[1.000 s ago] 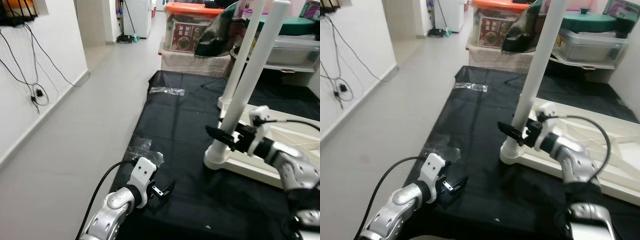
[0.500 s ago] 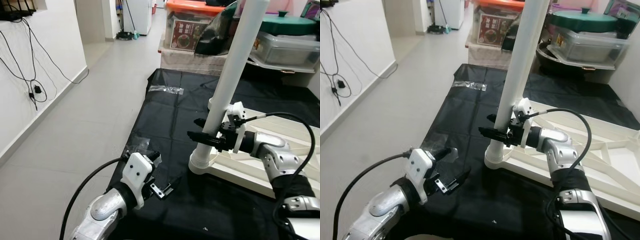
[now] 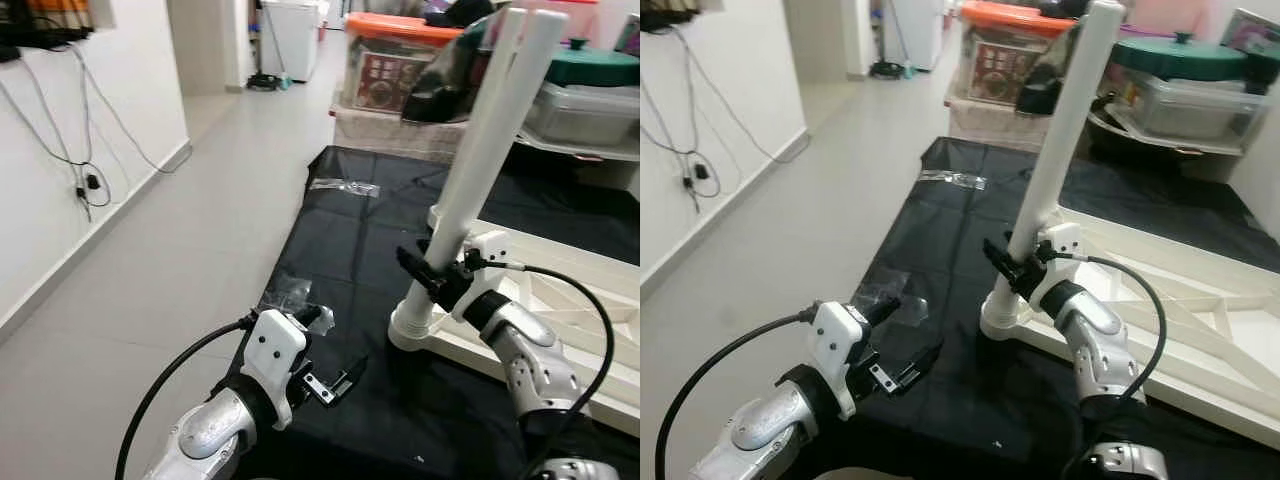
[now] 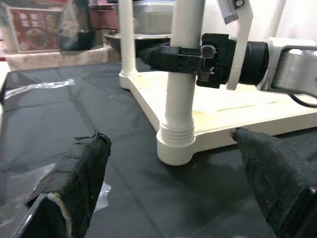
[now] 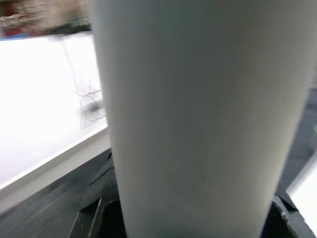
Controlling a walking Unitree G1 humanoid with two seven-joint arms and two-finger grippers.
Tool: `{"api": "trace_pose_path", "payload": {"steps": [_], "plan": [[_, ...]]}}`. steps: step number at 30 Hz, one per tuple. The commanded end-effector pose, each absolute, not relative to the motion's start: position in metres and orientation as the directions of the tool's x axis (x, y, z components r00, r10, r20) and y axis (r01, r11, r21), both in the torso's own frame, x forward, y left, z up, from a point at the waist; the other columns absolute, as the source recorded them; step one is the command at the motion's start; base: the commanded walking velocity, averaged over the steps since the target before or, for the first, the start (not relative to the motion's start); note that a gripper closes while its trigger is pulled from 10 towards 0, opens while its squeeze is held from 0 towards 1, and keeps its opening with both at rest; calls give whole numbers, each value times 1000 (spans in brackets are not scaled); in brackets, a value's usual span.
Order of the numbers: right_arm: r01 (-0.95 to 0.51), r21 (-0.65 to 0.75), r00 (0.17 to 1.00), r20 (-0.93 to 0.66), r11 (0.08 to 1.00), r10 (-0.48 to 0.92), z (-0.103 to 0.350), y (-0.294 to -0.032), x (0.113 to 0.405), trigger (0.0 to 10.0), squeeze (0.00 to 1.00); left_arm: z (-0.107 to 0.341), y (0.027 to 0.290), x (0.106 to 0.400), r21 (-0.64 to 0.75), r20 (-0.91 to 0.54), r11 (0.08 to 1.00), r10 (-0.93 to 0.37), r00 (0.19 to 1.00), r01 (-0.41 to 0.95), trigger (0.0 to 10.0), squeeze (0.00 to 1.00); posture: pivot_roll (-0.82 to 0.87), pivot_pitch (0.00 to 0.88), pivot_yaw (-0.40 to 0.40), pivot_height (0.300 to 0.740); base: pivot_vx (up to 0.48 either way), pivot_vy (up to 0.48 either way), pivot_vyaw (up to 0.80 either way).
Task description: Building children table
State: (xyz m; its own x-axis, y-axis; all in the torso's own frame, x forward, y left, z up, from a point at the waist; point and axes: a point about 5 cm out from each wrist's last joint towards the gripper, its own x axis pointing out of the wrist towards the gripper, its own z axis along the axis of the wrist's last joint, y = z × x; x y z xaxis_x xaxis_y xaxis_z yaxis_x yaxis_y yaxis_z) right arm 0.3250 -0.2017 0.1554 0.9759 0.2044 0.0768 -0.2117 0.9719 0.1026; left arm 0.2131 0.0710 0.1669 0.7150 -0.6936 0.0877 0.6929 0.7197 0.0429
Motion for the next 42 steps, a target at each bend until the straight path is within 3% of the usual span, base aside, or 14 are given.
{"api": "trace_pose_path", "payload": {"steps": [1,3,6,12,13,14,15,16,17,20,21,28,32,42], "plan": [[53,120,999,-10,991,-52,141,-229,316,0,0,166,69,212,33,73,711,-703,707,703,10000,0,172,0,-73,740,0,0,0],[376,140,927,-43,916,-374,138,-229,301,0,0,169,69,211,60,59,707,-707,705,705,10000,0,176,0,-71,740,0,0,0],[501,168,865,-68,849,-497,137,-221,294,0,0,171,70,210,91,33,711,-702,712,697,10000,0,179,0,-72,740,0,0,0],[528,221,848,-76,820,-525,141,-198,298,0,0,173,71,208,100,21,727,-684,729,679,10000,0,190,0,-83,740,0,0,0],[483,246,873,-68,840,-482,144,-185,303,2196,0,173,70,208,89,18,732,-680,733,676,10000,0,192,0,-84,740,0,0,0],[483,246,873,-68,840,-482,144,-185,303,2196,0,173,70,208,89,18,732,-680,733,676,10000,0,192,0,-84,740,0,0,0],[381,245,921,-20,891,-389,149,-171,309,10000,176,171,69,207,78,14,727,-685,728,683,10000,0,190,0,-88,740,0,0,0],[381,245,921,-20,891,-389,149,-171,309,10000,176,171,69,207,78,14,727,-685,728,683,10000,0,190,0,-88,740,0,0,0],[293,250,952,17,923,-307,150,-164,312,10000,1000,169,67,208,66,10,721,-692,722,690,10000,0,182,0,-89,740,0,0,0],[174,202,977,91,964,-195,152,-168,314,10000,1000,166,63,207,38,6,702,-711,703,711,10000,0,177,0,-93,740,0,0,0],[108,172,983,129,979,-131,155,-176,315,10000,0,165,62,208,23,6,699,-715,699,715,10000,0,173,0,-95,740,0,0,0],[-430,176,902,120,886,414,177,-228,319,10000,0,163,56,210,9,-7,677,-736,677,736,10000,0,160,0,-97,740,0,0,0],[-511,156,859,130,845,495,187,-233,322,10000,0,162,55,210,12,-10,674,-738,675,738,10000,0,160,0,-97,740,0,0,0],[-890,91,438,-98,446,894,188,-208,337,10000,0,171,52,211,-42,140,662,-737,661,748,10000,0,219,0,-128,740,0,0,0]]}}
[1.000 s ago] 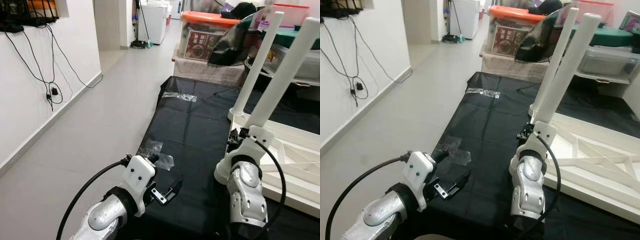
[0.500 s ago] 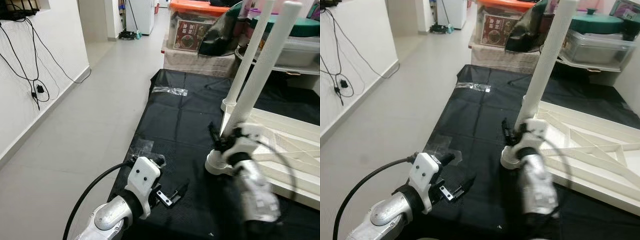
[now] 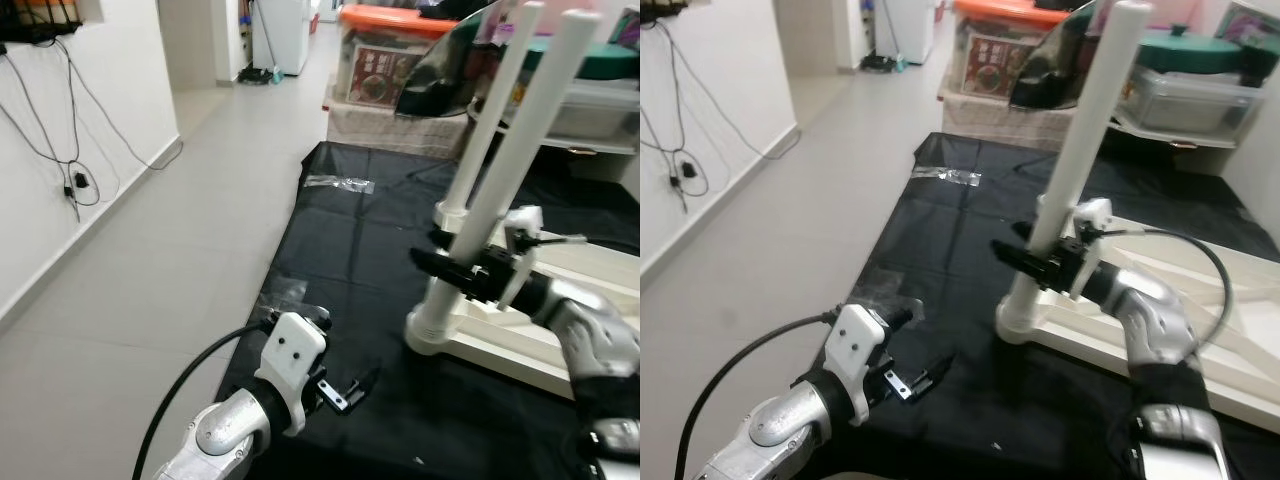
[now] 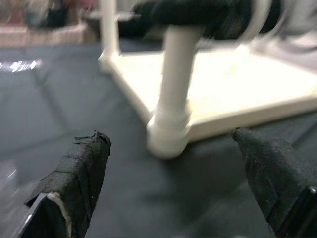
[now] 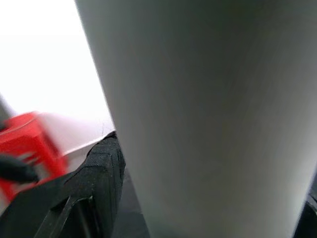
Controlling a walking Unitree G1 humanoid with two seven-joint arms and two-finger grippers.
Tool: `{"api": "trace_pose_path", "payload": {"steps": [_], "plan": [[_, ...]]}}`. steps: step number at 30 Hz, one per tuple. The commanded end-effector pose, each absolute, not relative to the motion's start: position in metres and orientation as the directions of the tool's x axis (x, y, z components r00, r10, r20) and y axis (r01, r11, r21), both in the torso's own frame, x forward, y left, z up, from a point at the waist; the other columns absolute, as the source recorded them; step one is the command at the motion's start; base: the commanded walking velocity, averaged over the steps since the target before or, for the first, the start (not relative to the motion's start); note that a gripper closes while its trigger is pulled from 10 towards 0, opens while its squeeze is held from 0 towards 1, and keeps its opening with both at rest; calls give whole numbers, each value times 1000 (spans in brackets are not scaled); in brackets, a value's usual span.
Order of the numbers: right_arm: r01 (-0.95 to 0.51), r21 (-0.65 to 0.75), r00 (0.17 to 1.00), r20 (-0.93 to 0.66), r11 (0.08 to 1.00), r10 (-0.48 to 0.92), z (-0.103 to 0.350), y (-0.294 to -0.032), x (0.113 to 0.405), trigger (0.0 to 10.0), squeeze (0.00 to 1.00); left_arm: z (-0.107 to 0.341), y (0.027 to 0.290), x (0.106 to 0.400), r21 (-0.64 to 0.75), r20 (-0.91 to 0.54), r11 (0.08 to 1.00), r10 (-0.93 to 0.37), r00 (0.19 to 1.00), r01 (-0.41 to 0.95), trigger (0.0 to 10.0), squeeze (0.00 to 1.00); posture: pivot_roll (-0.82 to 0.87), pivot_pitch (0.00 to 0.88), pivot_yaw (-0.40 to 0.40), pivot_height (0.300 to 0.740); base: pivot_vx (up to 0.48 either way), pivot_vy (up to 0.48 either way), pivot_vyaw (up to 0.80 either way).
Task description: Building children table
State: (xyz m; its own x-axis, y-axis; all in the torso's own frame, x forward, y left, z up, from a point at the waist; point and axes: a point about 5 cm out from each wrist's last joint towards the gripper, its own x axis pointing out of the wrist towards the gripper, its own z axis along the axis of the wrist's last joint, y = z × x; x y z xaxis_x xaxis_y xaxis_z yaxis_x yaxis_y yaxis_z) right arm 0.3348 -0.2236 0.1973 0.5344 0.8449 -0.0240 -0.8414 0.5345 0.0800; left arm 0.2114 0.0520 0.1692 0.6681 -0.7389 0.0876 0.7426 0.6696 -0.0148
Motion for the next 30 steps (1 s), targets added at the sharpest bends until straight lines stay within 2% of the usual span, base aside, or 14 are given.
{"api": "trace_pose_path", "payload": {"steps": [1,4,5,11,16,18,19,21,22,23,24,25,27,30], "plan": [[-903,88,408,-132,420,904,186,-204,340,10000,0,172,54,211,-51,156,662,-734,661,747,10000,0,229,0,-129,740,0,0,0],[-930,82,337,-194,358,921,181,-194,342,10000,0,157,58,213,-60,133,669,-730,670,741,10000,0,234,0,-130,740,0,0,0],[-938,78,320,-190,339,928,181,-192,342,0,0,154,61,212,-40,103,670,-735,670,741,10000,0,233,0,-128,740,0,0,0],[-951,46,299,-112,305,948,185,-185,338,0,0,153,66,206,6,15,661,-750,661,750,10000,0,230,0,-124,740,0,0,0],[-889,-12,457,-25,457,889,184,-187,339,0,0,155,64,209,6,1,660,-751,660,751,10000,0,214,0,-118,740,0,0,0],[-786,-9,617,48,618,785,182,-191,341,0,0,155,62,211,5,5,658,-753,658,753,10000,0,214,0,-118,740,0,0,0],[-786,-9,617,48,618,785,182,-191,341,0,0,155,62,211,5,5,658,-753,658,753,10000,0,214,0,-118,740,0,0,0],[-634,22,772,77,773,631,177,-198,343,0,0,155,61,213,4,4,657,-754,657,754,10000,0,196,0,-106,740,0,0,0],[-634,22,772,77,773,631,177,-198,343,0,0,155,61,213,4,4,657,-754,657,754,10000,0,196,0,-106,740,0,0,0],[-399,46,916,71,916,396,169,-209,345,0,0,155,60,215,2,2,659,-752,659,752,10000,0,188,0,-99,740,0,0,0],[41,79,998,40,996,-44,157,-229,336,0,0,155,59,217,-4,-4,663,-748,663,748,10000,0,178,0,-91,740,0,0,0],[41,79,998,40,996,-44,157,-229,336,0,0,155,59,217,-4,-4,663,-748,663,748,10000,0,178,0,-91,740,0,0,0],[324,94,945,13,941,-326,149,-238,320,0,0,155,59,219,-8,-8,667,-745,667,745,10000,0,175,0,-91,740,0,0,0],[439,121,897,-6,890,-442,146,-235,309,0,0,155,59,220,-10,-9,670,-743,670,743,10000,0,181,0,-93,740,0,0,0]]}}
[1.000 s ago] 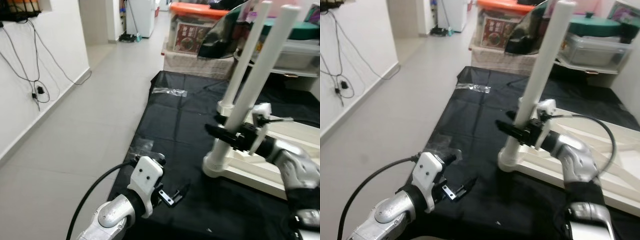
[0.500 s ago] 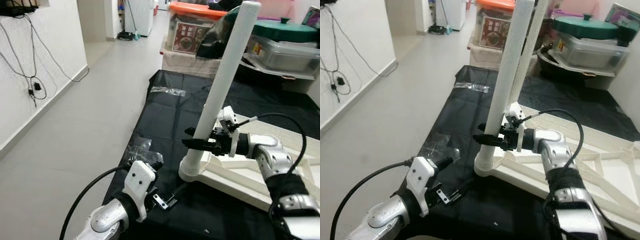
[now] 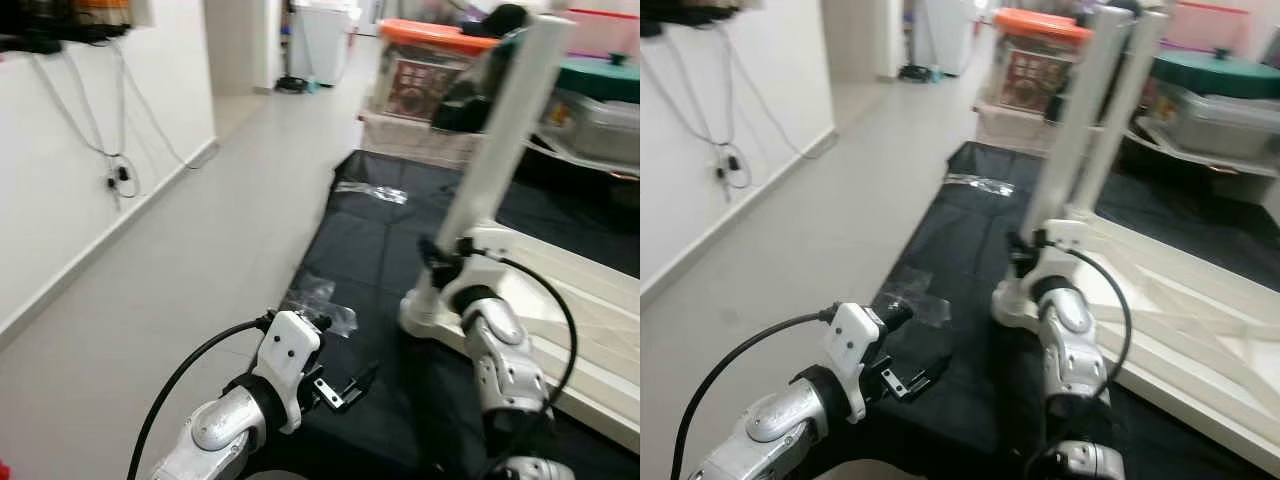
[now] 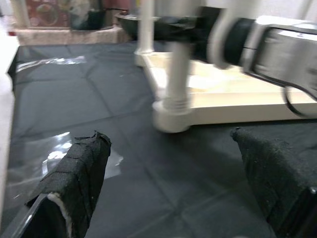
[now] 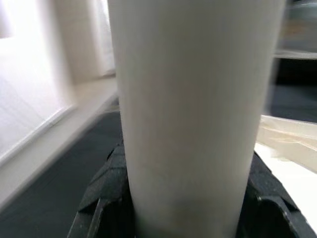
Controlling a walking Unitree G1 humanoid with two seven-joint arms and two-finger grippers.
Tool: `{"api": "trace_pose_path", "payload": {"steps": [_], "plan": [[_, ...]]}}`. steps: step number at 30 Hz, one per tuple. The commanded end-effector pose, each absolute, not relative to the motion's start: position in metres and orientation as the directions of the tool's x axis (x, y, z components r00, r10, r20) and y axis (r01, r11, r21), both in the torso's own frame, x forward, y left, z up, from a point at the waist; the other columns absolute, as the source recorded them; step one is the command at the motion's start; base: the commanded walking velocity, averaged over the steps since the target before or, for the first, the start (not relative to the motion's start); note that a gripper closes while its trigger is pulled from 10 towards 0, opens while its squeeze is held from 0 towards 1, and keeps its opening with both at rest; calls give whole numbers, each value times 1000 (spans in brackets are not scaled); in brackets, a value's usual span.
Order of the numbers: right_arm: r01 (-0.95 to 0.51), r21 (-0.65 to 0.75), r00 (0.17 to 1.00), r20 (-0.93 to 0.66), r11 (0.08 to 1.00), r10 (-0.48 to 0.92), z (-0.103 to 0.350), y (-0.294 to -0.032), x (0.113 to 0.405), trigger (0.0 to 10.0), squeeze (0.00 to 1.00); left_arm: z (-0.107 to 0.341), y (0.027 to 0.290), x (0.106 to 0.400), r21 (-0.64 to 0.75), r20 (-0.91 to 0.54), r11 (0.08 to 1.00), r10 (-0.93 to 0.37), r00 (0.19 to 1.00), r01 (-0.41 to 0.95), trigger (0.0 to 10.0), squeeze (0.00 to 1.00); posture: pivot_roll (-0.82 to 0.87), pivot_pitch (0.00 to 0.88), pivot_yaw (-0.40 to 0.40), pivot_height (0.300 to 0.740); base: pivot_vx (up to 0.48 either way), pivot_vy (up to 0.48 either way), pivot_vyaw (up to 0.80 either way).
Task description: Building children table
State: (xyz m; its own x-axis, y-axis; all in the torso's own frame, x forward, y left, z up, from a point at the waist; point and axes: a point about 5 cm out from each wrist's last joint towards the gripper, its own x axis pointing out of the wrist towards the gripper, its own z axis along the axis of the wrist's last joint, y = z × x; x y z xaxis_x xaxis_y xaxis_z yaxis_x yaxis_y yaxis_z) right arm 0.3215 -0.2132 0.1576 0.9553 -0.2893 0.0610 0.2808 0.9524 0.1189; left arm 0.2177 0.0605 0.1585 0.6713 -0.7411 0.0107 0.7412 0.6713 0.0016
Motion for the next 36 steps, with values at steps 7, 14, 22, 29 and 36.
{"api": "trace_pose_path", "payload": {"steps": [7,14,22,29,36], "plan": [[524,205,848,-32,827,-530,148,-209,304,0,0,156,59,221,-8,-8,675,-738,675,738,10000,0,182,0,-94,740,0,0,0],[391,180,916,25,903,-401,150,-176,315,10000,1000,157,59,221,-10,-8,674,-739,674,739,10000,0,181,0,-96,740,0,0,0],[120,125,981,139,985,-137,162,-206,324,10000,0,157,56,224,-6,-4,670,-742,670,742,10000,0,161,0,-80,740,0,0,0],[-257,140,962,136,956,239,182,-221,334,10000,0,158,54,228,5,0,662,-750,662,750,10000,0,163,0,-86,740,0,0,0],[-717,108,697,119,689,707,197,-208,326,10000,0,157,54,229,3,-3,661,-750,661,750,10000,0,176,0,-90,740,0,0,0]]}}
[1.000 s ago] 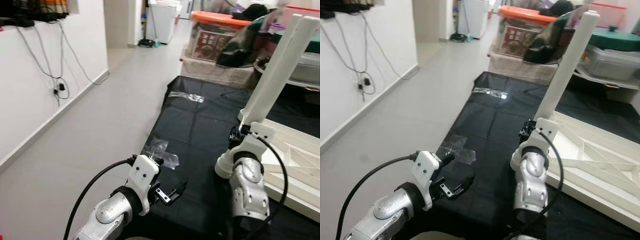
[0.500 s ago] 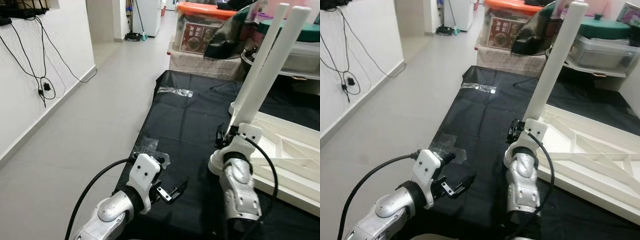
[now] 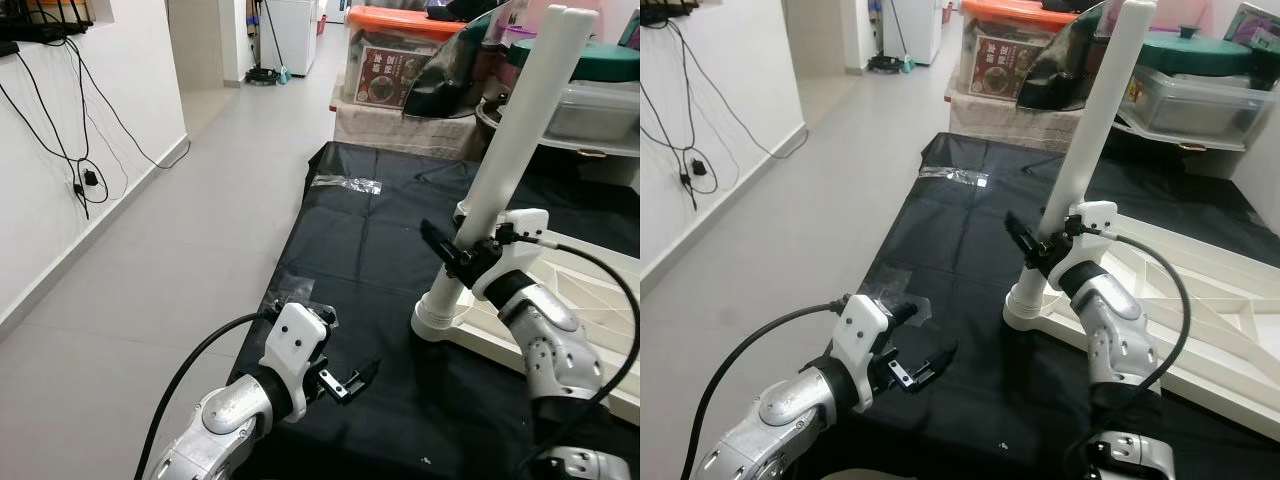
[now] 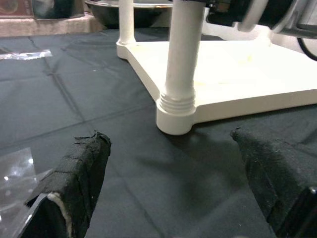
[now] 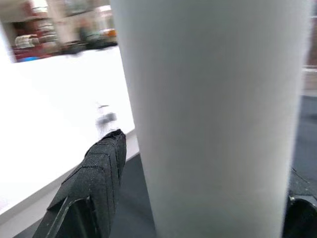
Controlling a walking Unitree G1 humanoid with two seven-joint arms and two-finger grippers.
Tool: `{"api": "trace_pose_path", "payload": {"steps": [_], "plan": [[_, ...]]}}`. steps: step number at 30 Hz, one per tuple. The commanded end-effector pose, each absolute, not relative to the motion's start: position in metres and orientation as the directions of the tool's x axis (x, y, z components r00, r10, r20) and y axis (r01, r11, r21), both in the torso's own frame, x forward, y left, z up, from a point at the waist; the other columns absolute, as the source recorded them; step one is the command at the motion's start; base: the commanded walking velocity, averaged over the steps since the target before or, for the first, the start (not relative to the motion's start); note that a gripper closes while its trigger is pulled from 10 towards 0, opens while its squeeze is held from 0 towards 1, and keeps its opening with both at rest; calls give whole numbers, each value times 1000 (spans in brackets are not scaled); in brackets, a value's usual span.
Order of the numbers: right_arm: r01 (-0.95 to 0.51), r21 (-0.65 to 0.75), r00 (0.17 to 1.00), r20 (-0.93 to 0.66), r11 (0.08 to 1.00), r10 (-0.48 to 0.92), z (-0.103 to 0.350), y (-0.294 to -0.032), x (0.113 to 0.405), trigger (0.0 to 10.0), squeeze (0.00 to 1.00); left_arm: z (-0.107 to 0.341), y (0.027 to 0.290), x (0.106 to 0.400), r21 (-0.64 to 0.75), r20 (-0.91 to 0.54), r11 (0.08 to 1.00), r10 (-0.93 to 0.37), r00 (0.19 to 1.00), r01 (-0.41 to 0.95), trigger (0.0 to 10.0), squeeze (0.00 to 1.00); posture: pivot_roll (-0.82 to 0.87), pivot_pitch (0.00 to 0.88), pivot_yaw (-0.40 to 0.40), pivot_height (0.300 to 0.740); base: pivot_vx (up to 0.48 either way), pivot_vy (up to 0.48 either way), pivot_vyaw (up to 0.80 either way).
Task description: Building children table
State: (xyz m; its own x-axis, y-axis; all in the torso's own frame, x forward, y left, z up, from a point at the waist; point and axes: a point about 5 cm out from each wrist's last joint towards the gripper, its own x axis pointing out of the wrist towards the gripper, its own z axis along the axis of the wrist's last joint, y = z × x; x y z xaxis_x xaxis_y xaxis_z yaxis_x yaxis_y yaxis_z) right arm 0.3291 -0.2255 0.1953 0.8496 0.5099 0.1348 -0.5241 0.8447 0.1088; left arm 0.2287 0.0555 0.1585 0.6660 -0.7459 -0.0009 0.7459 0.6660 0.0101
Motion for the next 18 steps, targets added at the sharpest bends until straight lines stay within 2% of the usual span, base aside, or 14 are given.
{"api": "trace_pose_path", "payload": {"steps": [1,3,4,5,8,9,10,11,12,16,18], "plan": [[-815,89,580,91,573,810,198,-202,321,10000,0,157,55,229,0,-5,663,-749,663,749,10000,0,185,0,-93,740,0,0,0],[-815,89,580,91,573,810,198,-202,321,10000,0,157,55,229,0,-5,663,-749,663,749,10000,0,185,0,-93,740,0,0,0],[-866,78,499,54,494,865,197,-197,323,10000,0,156,56,228,-4,-9,665,-747,665,747,10000,0,191,0,-99,740,0,0,0],[-866,78,499,54,494,865,197,-197,323,10000,0,156,56,228,-4,-9,665,-747,665,747,10000,0,191,0,-99,740,0,0,0],[-924,58,375,-43,377,926,192,-182,329,10000,0,154,58,226,-11,-16,671,-741,671,741,10000,0,203,0,-101,740,0,0,0],[-924,58,375,-43,377,926,192,-182,329,10000,0,154,58,226,-11,-16,671,-741,671,741,10000,0,203,0,-101,740,0,0,0],[-933,51,352,-71,356,933,189,-178,330,4118,0,154,58,225,-12,-18,671,-741,671,741,10000,0,204,0,-100,740,0,0,0],[-940,51,333,-89,338,939,188,-177,331,4118,0,154,58,225,-12,-19,671,-741,671,741,10000,0,204,0,-100,740,0,0,0],[-942,57,326,-85,331,942,188,-175,331,0,0,154,59,225,-11,-19,671,-741,671,741,10000,0,206,0,-105,740,0,0,0],[-942,62,327,-69,331,943,188,-174,332,0,0,153,59,224,-11,-20,671,-742,671,742,10000,0,207,0,-104,740,0,0,0],[-934,51,352,-47,354,935,187,-176,331,0,0,153,59,224,-11,-20,671,-742,670,742,10000,0,203,0,-101,740,0,0,0]]}}
